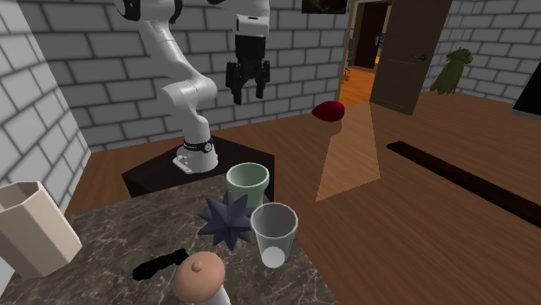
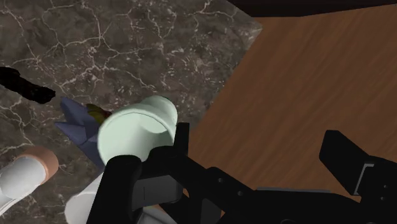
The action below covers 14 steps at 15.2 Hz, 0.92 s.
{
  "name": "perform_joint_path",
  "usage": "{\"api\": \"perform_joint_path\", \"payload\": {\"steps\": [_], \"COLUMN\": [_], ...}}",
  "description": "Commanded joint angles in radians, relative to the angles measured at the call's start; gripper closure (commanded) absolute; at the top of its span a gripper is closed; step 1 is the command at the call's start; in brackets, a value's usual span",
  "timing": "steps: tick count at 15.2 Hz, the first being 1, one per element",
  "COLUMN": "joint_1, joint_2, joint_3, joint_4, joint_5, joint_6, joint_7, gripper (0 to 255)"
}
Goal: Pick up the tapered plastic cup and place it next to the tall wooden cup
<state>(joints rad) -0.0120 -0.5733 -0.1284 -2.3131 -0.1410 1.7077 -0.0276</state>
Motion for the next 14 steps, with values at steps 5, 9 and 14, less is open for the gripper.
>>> {"api": "perform_joint_path", "payload": {"steps": [5, 9, 14], "joint_1": [-0.013, -0.021, -0.036], "joint_2": [0.196, 0.336, 0.52], "joint_3": [-0.058, -0.095, -0.132], "joint_4": [0.062, 0.13, 0.243], "joint_5": [-0.019, -0.015, 0.012], "joint_6": [0.147, 0.228, 0.307], "joint_7": [-0.055, -0.098, -0.157], "gripper": [0, 0, 0]}}
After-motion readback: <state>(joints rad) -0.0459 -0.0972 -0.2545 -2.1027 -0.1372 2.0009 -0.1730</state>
